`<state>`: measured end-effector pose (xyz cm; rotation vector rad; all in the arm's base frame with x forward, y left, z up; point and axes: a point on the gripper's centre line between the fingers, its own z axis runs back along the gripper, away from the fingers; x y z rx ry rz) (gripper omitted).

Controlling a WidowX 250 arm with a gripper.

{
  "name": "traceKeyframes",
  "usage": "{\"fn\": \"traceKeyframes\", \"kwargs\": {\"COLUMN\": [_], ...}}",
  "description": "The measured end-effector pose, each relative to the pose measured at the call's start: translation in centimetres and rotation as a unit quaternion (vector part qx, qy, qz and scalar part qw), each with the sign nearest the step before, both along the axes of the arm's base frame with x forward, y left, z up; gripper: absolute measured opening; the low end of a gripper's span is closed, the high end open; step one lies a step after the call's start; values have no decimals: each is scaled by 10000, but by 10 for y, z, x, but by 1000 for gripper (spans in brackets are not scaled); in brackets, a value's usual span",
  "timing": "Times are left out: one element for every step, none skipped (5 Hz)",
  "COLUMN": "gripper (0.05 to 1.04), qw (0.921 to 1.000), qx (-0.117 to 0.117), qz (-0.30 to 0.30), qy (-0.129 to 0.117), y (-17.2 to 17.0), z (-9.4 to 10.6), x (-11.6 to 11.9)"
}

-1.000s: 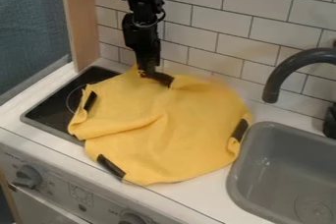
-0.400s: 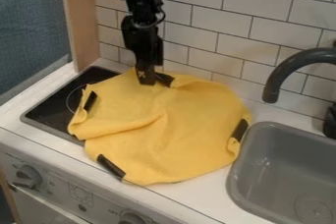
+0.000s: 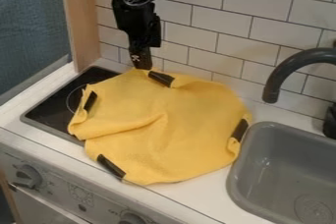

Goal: Unfold the cloth bottom to the top

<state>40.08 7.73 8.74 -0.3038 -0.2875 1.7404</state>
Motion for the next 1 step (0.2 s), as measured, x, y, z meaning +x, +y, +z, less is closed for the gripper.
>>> {"fn": "traceKeyframes", "kwargs": {"gripper": [1000], "qw": [10000], "qx": [16], "qz": [-14], "qy": [-37], "y": [1], "z": [3], "x": [0]}}
